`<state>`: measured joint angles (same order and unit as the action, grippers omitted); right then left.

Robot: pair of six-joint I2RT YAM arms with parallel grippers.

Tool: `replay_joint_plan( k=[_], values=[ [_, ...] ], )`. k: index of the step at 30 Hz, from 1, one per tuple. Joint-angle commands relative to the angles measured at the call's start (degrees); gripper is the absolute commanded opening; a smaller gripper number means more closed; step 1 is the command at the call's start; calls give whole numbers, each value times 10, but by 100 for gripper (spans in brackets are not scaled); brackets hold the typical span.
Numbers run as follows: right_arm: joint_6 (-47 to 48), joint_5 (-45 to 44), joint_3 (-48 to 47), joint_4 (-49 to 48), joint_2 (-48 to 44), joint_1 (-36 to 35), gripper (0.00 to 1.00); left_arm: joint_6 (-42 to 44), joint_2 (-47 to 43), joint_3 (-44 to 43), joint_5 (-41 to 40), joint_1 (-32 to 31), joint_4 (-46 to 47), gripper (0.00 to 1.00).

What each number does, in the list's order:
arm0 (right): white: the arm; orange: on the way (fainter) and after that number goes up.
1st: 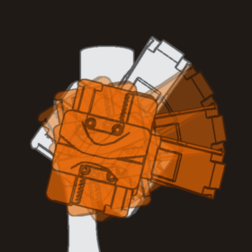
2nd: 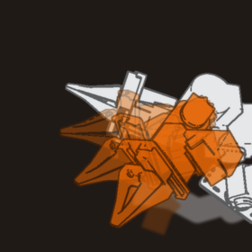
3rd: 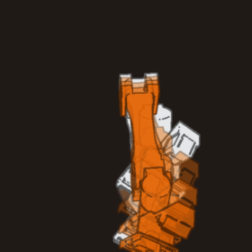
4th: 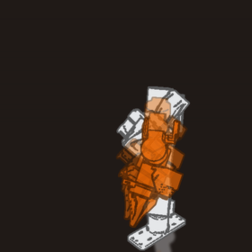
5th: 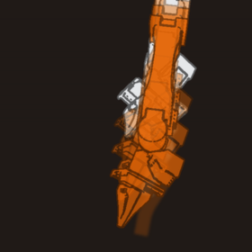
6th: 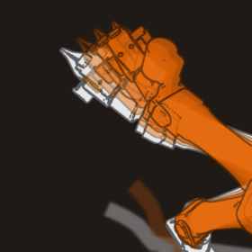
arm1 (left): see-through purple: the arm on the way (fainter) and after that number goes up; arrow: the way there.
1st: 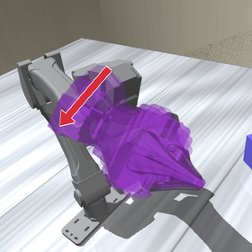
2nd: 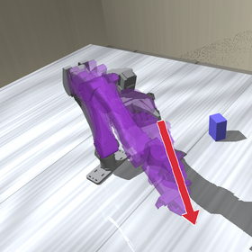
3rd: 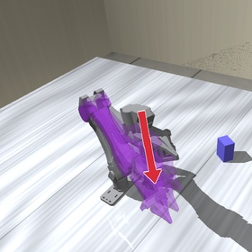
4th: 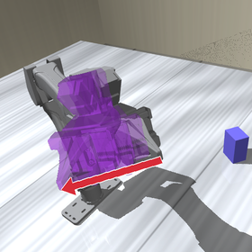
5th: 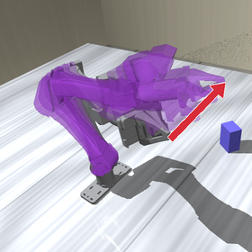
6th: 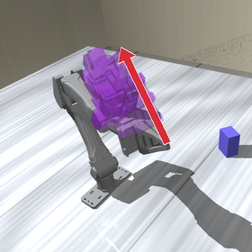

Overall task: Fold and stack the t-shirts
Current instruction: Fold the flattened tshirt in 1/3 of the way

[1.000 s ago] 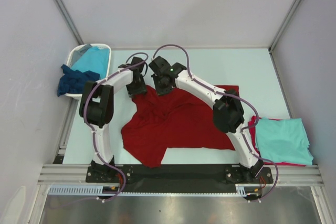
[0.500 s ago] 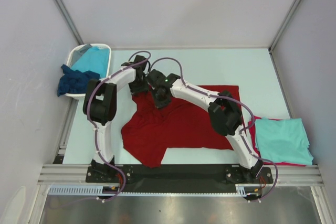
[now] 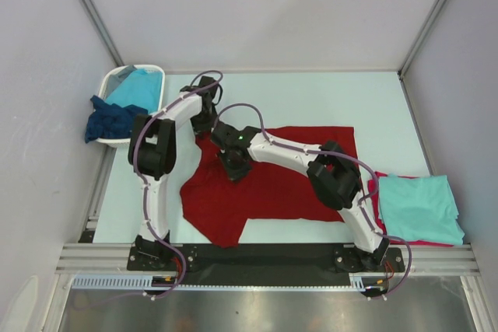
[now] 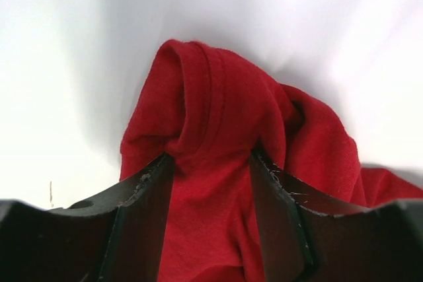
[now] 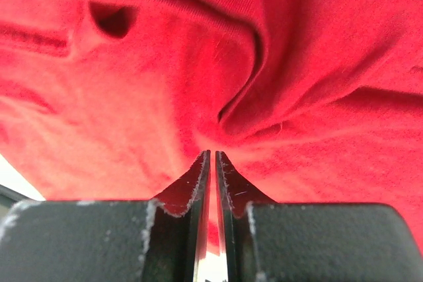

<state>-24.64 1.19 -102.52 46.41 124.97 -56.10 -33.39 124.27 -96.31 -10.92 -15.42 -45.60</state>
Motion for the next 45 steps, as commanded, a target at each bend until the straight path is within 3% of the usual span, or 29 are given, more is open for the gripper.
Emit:
replay_joint_plan(
  k=[1,7,14,20,28,30,34,45],
  values=[
    [-4,4,3,-12,-39,-8,11,3,36,-59,-25,10,4,55],
    [6,-44,-17,-4,-67,20,13,5,45,-100,-30,23,-12,55],
    [23,-76,-129,18,-74,134,16,8,-32,-103,-65,25,-13,59],
    [15,-49,-197,36,-16,225,15,17,-79,-119,-34,24,-12,59],
    [-1,-70,-128,25,2,294,12,26,-93,-66,1,16,8,57],
    [-8,-83,-115,24,-3,307,14,28,-102,-43,3,11,15,57],
    [-10,-104,-91,22,-19,334,26,31,-105,-22,8,2,24,57],
    [-16,-124,-51,16,-17,398,30,39,-79,-29,33,0,27,57]
  ],
)
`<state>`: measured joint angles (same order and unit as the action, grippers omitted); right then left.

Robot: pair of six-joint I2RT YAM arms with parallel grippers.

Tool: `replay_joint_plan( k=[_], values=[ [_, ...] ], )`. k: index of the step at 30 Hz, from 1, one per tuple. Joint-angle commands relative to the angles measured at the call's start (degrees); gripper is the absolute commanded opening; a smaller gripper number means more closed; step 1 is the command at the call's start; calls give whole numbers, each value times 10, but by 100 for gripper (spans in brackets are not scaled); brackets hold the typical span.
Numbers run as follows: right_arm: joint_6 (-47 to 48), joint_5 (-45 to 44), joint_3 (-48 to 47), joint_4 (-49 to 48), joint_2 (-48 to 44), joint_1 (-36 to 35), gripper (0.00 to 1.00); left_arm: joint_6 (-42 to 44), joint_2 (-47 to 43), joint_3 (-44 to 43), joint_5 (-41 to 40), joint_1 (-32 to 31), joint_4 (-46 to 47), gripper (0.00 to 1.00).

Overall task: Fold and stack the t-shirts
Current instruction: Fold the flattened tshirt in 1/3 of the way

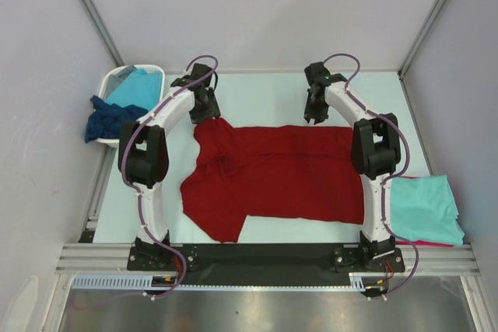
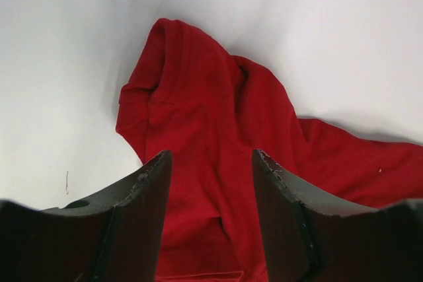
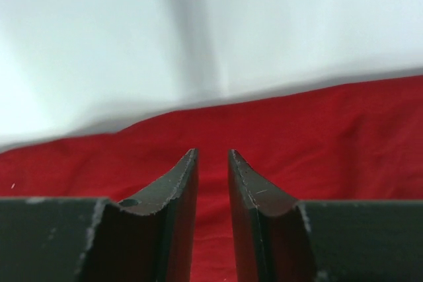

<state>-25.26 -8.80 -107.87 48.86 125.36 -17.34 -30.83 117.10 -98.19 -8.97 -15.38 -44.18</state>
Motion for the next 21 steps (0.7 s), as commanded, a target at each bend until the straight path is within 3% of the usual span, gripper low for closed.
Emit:
replay_joint_plan(
  k=[1,21],
  values=[
    [-9,-28,5,-9,-21,13,30,13,-6,-11,14,-1,12,57],
    [-16,-22,8,-8,23,109,35,13,26,-17,19,7,11,58]
  ],
)
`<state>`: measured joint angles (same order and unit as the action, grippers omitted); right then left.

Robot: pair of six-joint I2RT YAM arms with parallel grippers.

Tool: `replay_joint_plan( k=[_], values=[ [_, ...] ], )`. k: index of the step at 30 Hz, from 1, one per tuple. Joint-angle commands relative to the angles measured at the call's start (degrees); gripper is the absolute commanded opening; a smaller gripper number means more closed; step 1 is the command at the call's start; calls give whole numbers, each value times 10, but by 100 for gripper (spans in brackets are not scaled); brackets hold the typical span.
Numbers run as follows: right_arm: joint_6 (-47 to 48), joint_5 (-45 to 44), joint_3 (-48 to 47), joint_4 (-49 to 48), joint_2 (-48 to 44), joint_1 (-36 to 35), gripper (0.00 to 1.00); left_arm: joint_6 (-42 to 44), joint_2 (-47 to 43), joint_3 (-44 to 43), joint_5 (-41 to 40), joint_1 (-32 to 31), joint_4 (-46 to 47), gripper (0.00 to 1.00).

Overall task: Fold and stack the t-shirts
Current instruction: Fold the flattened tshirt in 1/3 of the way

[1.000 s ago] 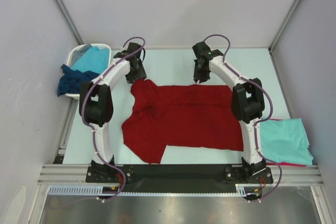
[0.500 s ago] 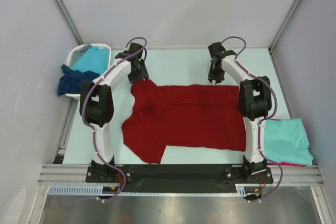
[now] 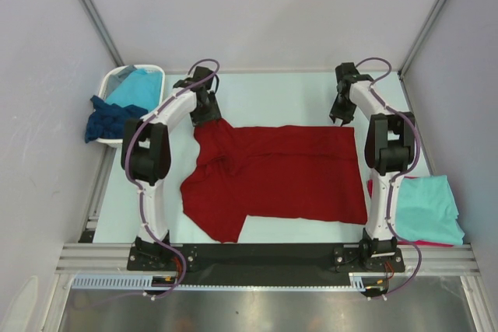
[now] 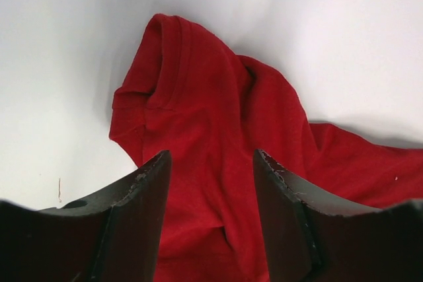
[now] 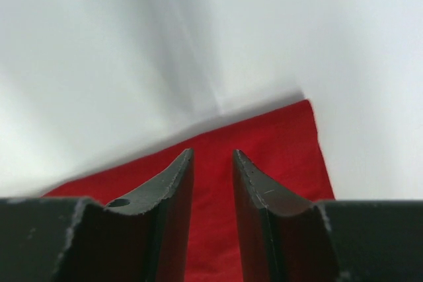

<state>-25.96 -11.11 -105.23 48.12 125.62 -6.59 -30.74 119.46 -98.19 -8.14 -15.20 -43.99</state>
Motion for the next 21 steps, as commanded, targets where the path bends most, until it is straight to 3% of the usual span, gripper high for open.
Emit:
replay_joint_plan(
  k=[1,7,13,17,21],
  values=[
    [-10,2,-17,0,24,2,36,12,3,-18,10,5,8,58],
    [-12,0,-18,-1,41,3,47,11,9,-18,9,7,8,58],
    [-11,10,-28,0,57,6,47,11,11,-18,7,8,7,59],
    [-10,15,-30,0,66,6,38,10,14,-19,7,9,7,59],
    [-12,21,-27,0,67,6,13,10,17,-21,8,9,7,59]
  ],
)
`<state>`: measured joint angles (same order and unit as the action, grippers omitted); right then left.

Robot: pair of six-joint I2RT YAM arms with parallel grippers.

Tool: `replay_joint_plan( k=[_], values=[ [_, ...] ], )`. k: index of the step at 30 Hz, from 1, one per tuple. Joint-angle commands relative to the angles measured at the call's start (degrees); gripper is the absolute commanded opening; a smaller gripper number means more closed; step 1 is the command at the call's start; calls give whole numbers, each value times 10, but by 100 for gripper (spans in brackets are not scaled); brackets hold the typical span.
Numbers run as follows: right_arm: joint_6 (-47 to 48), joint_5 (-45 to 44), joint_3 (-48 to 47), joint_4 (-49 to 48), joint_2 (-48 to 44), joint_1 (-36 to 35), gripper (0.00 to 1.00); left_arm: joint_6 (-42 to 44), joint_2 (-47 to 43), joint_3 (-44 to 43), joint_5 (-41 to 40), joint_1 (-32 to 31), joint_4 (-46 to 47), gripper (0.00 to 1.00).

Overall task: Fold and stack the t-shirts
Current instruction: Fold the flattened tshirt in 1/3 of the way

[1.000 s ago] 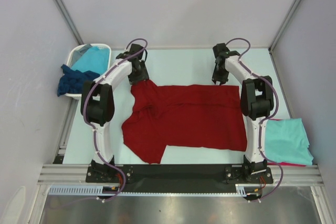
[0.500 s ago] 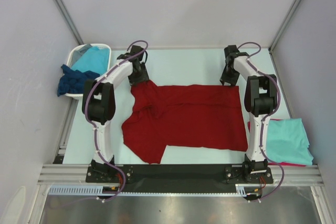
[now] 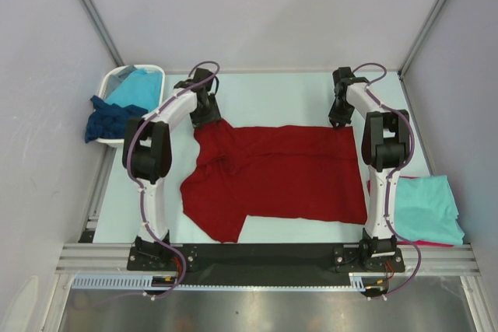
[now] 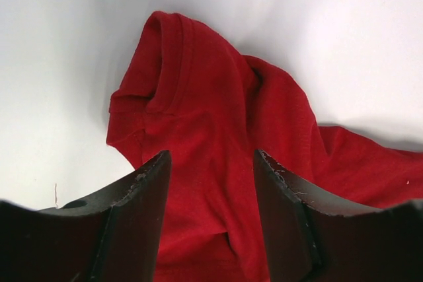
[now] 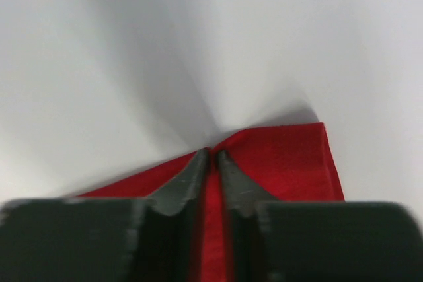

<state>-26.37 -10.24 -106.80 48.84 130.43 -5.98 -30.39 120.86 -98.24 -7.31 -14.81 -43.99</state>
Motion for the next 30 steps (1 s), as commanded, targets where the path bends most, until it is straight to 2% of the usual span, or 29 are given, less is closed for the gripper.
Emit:
replay_joint_plan(
  k=[1,5,16,26,30],
  values=[
    [-8,11,-11,-8,20,-1,12,6,4,-20,0,5,7,59],
    [-9,11,-11,-6,20,0,6,5,6,-21,0,6,7,58],
    [-10,14,-11,-6,20,-1,5,4,39,-42,12,7,4,59],
    [-8,13,-6,-8,15,-3,5,5,97,-168,13,10,-34,58],
    [-8,14,-6,-8,14,-3,5,6,96,-179,6,8,-37,58]
  ],
)
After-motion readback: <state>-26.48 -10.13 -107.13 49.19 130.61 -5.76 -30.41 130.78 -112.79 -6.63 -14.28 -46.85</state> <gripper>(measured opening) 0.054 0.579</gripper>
